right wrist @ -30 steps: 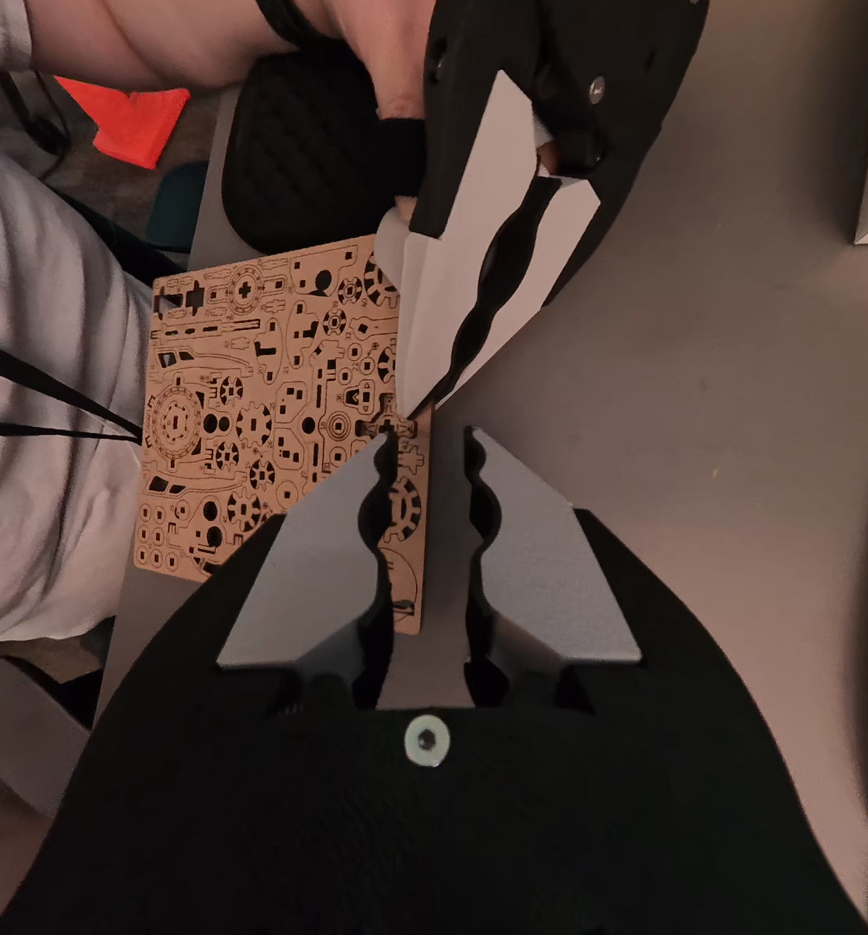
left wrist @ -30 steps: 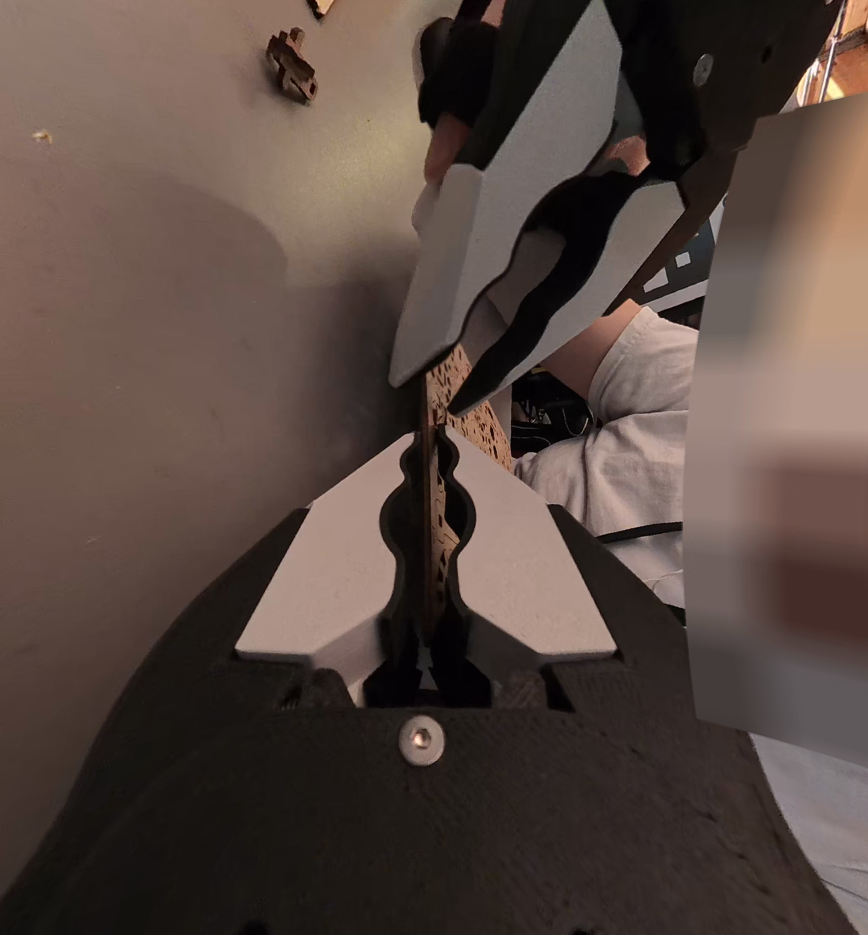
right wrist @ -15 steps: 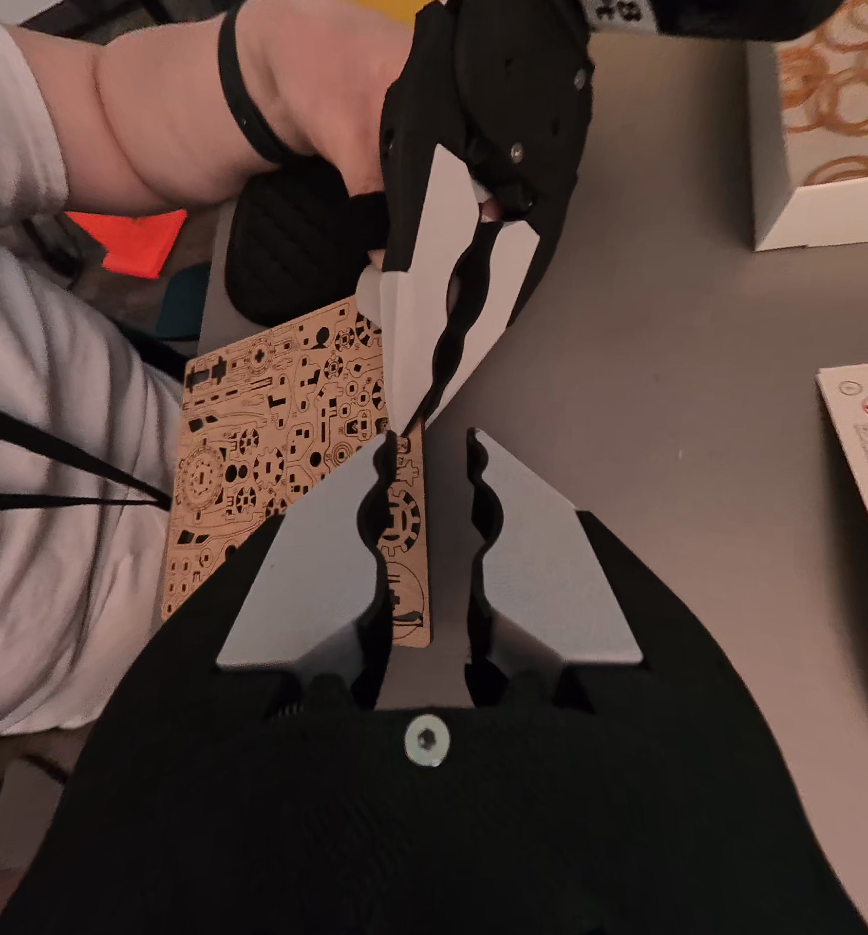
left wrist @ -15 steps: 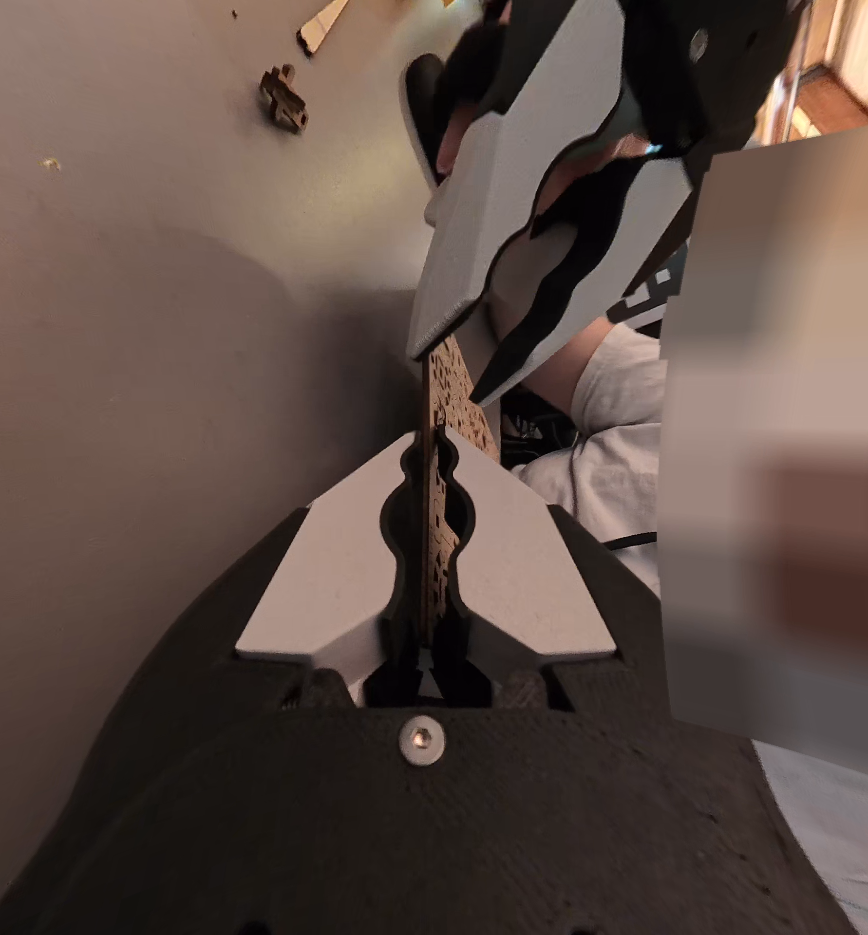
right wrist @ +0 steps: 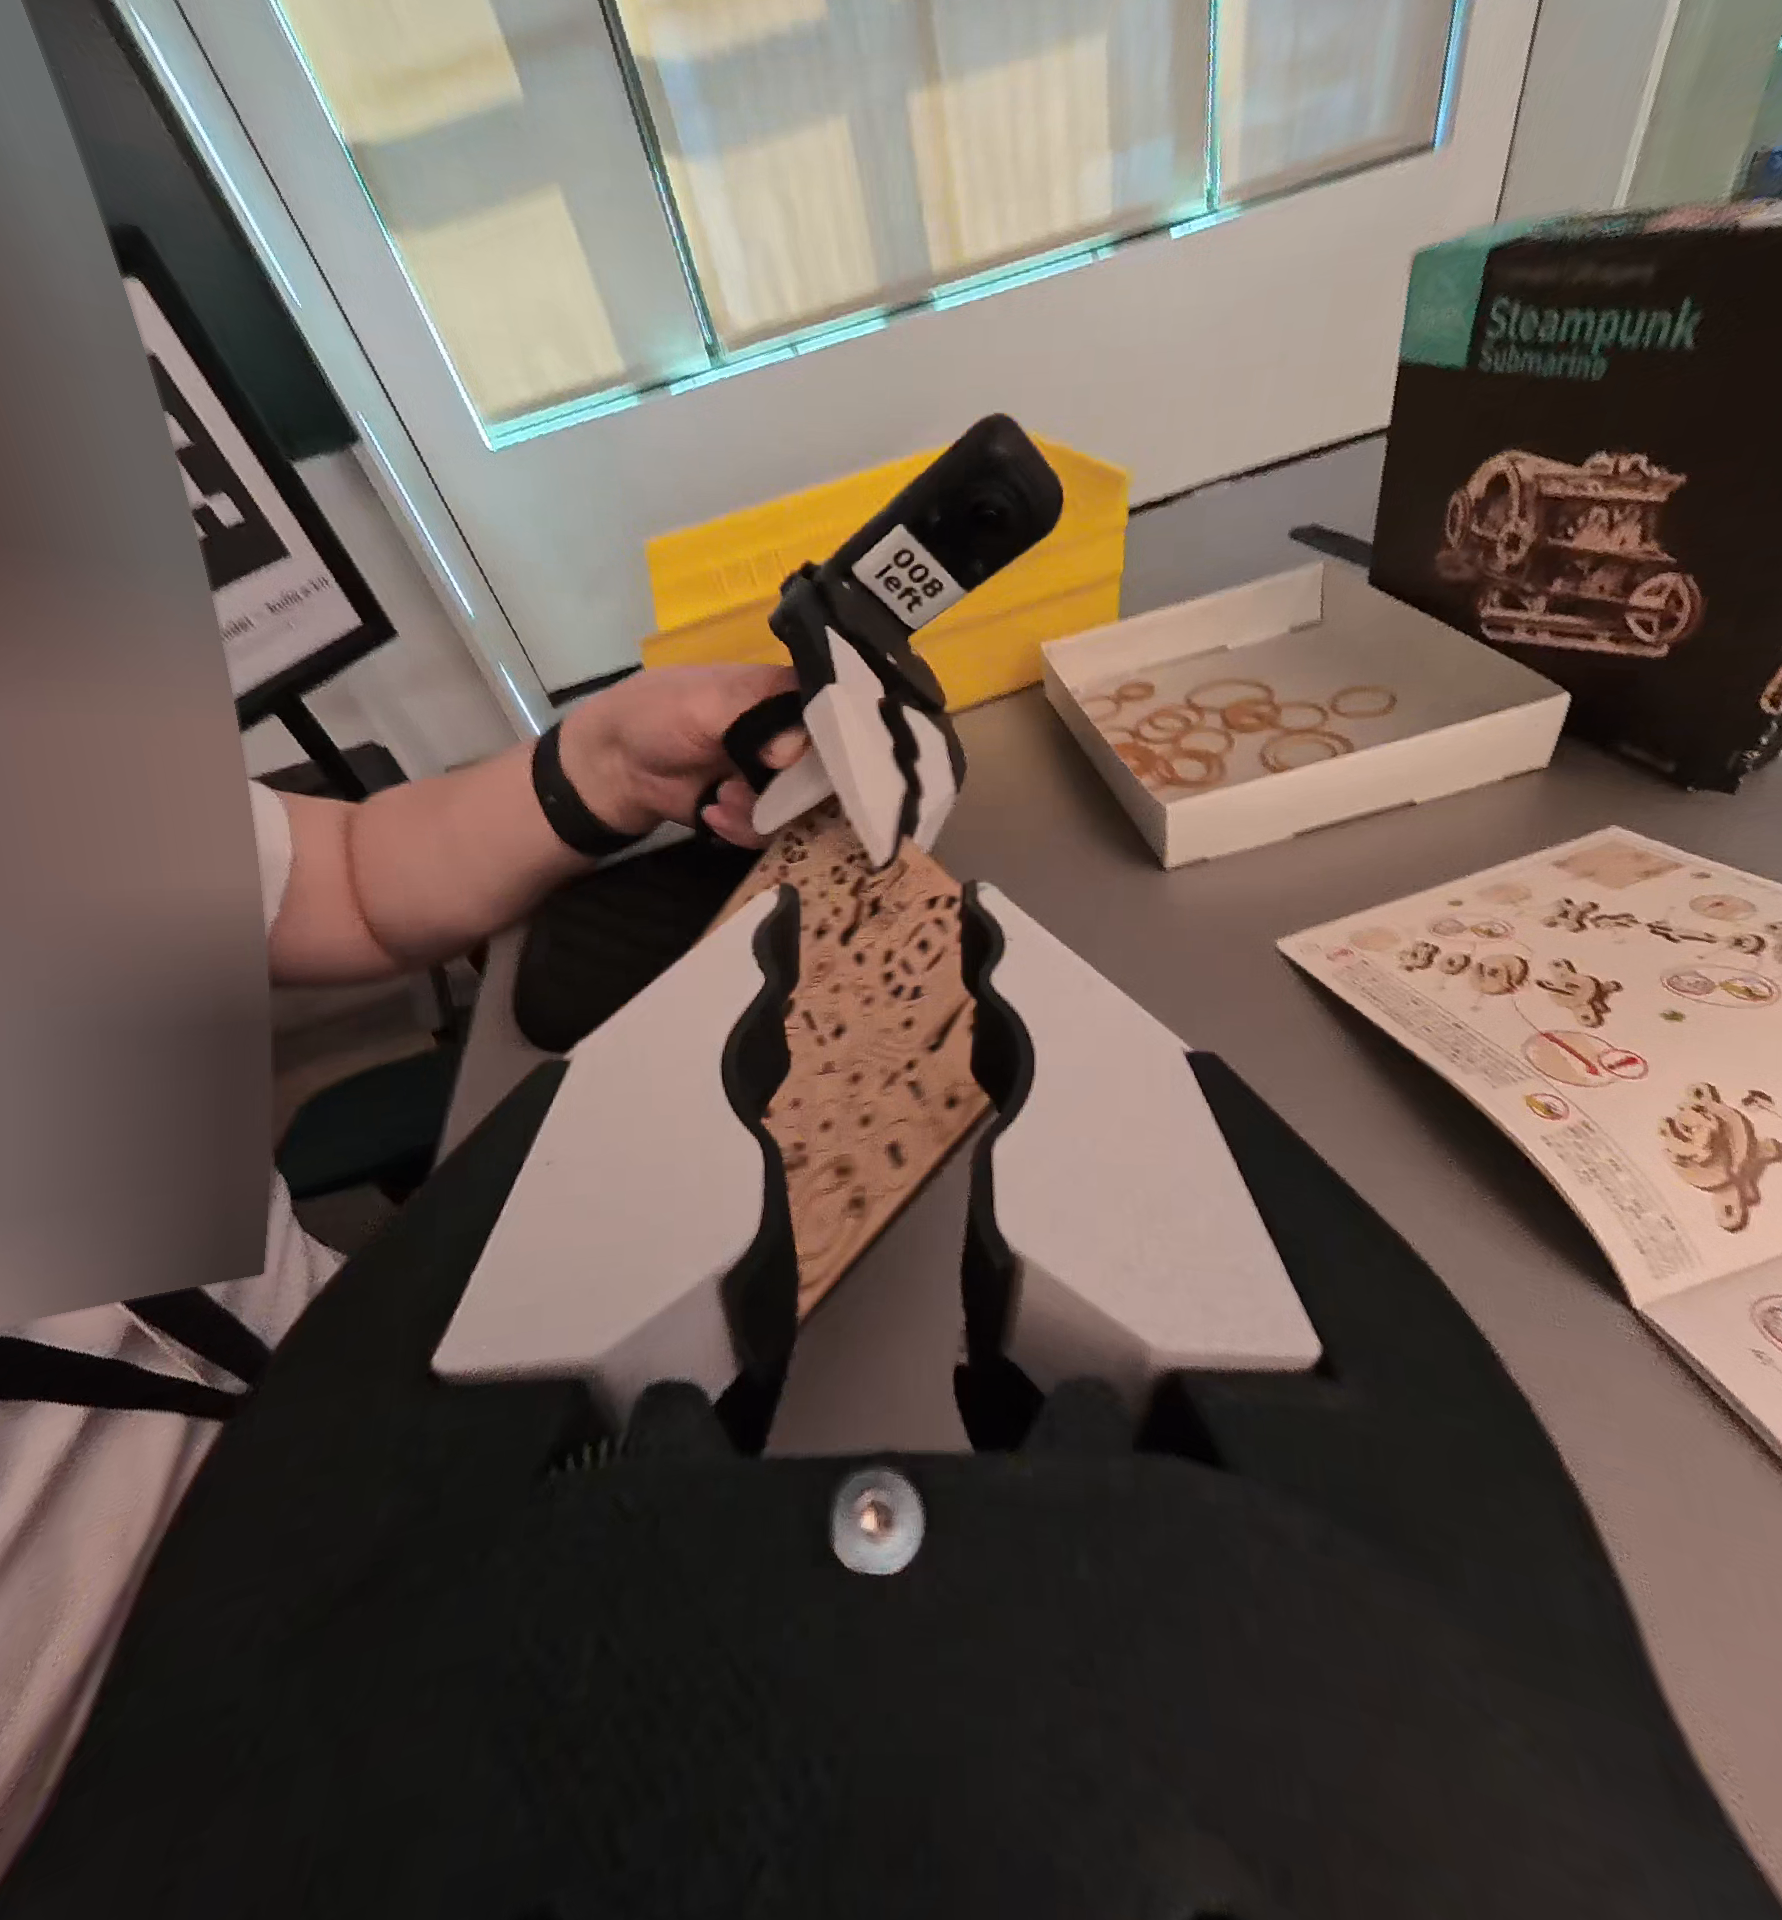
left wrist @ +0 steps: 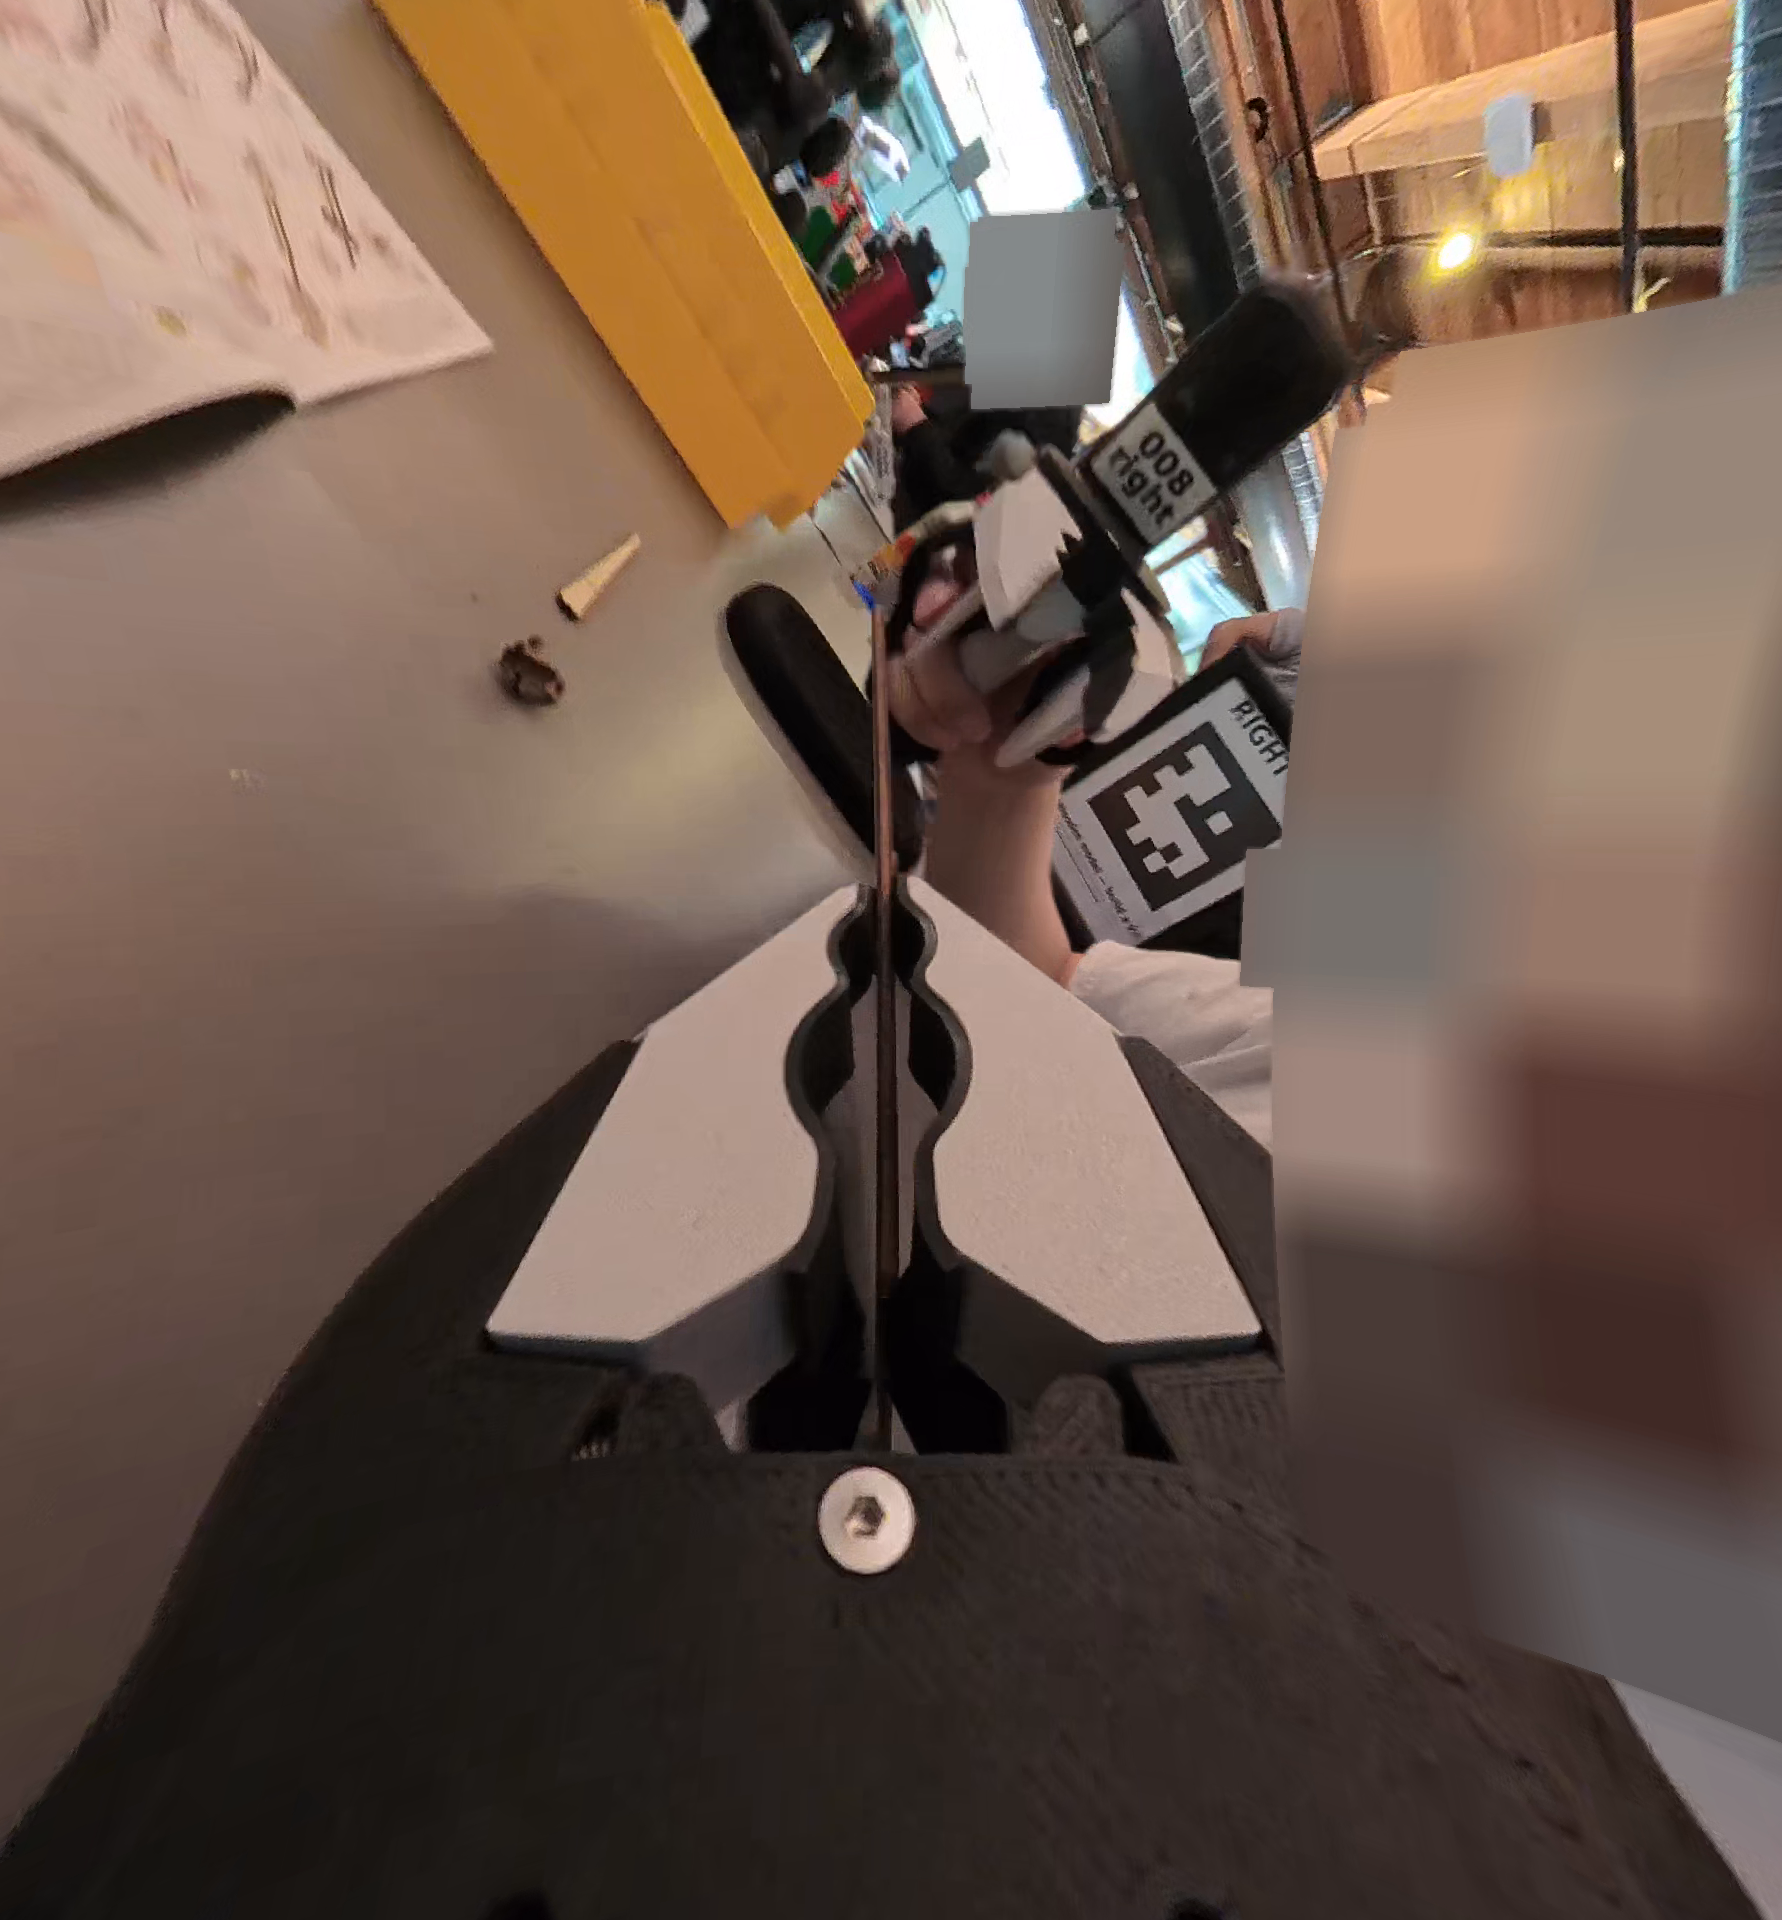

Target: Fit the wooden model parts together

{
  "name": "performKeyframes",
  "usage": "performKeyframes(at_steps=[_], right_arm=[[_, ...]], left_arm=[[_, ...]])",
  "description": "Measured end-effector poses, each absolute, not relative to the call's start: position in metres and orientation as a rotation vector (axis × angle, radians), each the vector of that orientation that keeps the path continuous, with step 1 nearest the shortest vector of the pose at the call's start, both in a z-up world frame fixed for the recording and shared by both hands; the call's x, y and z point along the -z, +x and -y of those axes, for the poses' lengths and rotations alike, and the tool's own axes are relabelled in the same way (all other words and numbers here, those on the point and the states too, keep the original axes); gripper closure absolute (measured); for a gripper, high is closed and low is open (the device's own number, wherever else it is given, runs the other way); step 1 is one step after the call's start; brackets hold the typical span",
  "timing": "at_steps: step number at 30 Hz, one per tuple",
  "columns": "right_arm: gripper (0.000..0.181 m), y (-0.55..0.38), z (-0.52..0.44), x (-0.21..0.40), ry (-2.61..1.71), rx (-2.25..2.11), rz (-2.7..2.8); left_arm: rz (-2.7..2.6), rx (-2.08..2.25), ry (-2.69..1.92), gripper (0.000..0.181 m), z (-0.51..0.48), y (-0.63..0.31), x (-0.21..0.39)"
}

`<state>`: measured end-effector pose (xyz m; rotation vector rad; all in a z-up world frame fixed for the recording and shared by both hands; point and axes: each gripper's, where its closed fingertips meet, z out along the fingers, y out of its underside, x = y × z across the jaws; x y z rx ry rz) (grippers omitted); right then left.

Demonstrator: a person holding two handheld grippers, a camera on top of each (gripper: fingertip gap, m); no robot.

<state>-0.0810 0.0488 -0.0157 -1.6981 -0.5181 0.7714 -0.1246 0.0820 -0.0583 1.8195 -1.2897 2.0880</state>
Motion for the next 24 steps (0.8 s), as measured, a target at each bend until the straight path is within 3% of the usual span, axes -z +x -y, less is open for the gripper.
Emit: performKeyframes(at_steps=[1,12,18,24], right_arm=[[0.151,-0.082,-0.045,0.011,-1.681,-0.764,0.503],[0.153,-0.096,-0.018,-0.001,-1.703,-0.49,0.501],[0.149,-0.134,-0.026,-0.009,-1.646,-0.671,0.412],[0.144,-0.134,-0.04,0.008,-1.659,-0.587,0.348]], left_arm=[[1.329,-2.113,1.846,0.181,-0.085,-0.125,0.052],[1.838,-2.325,2.09,0.181,-0.089,-0.133,-0.009],[1.662,-2.42,2.246,0.181,-0.094,-0.14,-0.01],[1.384,-2.568,2.308,0.181,-0.096,-0.157,-0.009]])
